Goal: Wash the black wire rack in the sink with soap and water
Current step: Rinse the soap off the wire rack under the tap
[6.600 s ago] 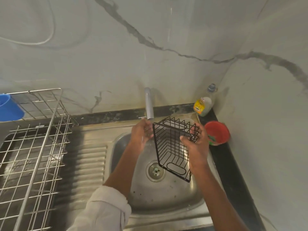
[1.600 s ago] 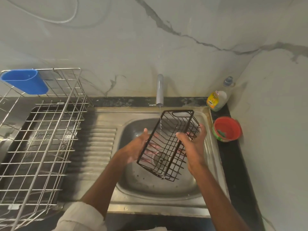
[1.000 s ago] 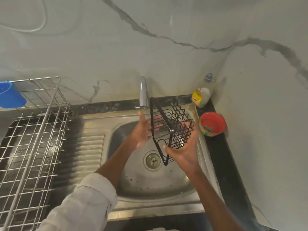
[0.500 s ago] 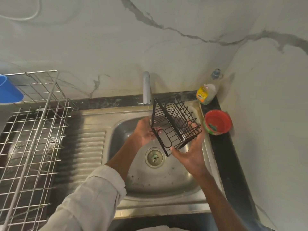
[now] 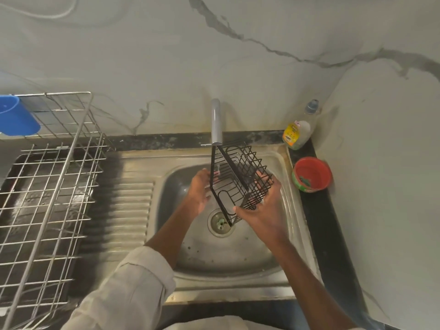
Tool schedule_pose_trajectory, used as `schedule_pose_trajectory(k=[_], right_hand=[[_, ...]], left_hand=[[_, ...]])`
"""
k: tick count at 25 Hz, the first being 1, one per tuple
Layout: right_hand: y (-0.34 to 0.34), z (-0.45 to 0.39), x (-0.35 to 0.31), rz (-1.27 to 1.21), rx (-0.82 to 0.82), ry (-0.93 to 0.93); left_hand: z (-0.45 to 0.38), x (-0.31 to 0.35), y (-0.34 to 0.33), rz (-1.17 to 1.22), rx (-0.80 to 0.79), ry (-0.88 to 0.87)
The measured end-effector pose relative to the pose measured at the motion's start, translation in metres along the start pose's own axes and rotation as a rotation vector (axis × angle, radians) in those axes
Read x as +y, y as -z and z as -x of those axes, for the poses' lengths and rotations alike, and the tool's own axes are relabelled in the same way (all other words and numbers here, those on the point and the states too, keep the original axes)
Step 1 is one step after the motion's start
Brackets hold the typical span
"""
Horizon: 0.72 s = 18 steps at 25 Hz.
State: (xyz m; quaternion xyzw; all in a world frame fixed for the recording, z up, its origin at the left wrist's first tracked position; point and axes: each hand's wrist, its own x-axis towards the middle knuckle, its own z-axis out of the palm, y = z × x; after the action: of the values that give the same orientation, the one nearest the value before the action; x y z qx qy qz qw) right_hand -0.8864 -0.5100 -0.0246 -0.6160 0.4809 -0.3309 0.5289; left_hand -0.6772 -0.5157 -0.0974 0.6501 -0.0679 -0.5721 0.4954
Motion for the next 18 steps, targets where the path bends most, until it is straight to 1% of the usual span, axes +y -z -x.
schedule_pose_trajectory(k=[4, 7, 9, 11, 12, 14, 16, 18], right_hand=[[-0.003, 0.006, -0.009, 0.05, 0.039, 0.07], [-0.001, 0.012, -0.008, 0.037, 0.066, 0.055], [0.0, 0.018, -0.008, 0.045, 0.084, 0.05], [0.003, 0.025, -0.007, 0.072, 0.094, 0.044], [0.006, 0.026, -0.004, 0.081, 0.088, 0.047], [0.012, 0.024, -0.002, 0.084, 0.045, 0.039], [0.016, 0.016, -0.002, 0.07, -0.036, 0.025], [0.014, 0.01, -0.001, 0.086, -0.085, 0.027]], left_hand=[[0.015, 0.01, 0.006, -0.069, -0.091, -0.139], [0.026, 0.022, 0.001, -0.125, -0.155, -0.231], [0.033, 0.027, -0.002, -0.116, -0.157, -0.254], [0.042, 0.032, -0.003, -0.09, -0.165, -0.241], [0.048, 0.036, -0.003, -0.12, -0.174, -0.257], [0.058, 0.045, 0.002, -0.274, -0.151, -0.358], [0.062, 0.05, 0.009, -0.457, -0.066, -0.481], [0.061, 0.054, 0.013, -0.608, 0.017, -0.563]])
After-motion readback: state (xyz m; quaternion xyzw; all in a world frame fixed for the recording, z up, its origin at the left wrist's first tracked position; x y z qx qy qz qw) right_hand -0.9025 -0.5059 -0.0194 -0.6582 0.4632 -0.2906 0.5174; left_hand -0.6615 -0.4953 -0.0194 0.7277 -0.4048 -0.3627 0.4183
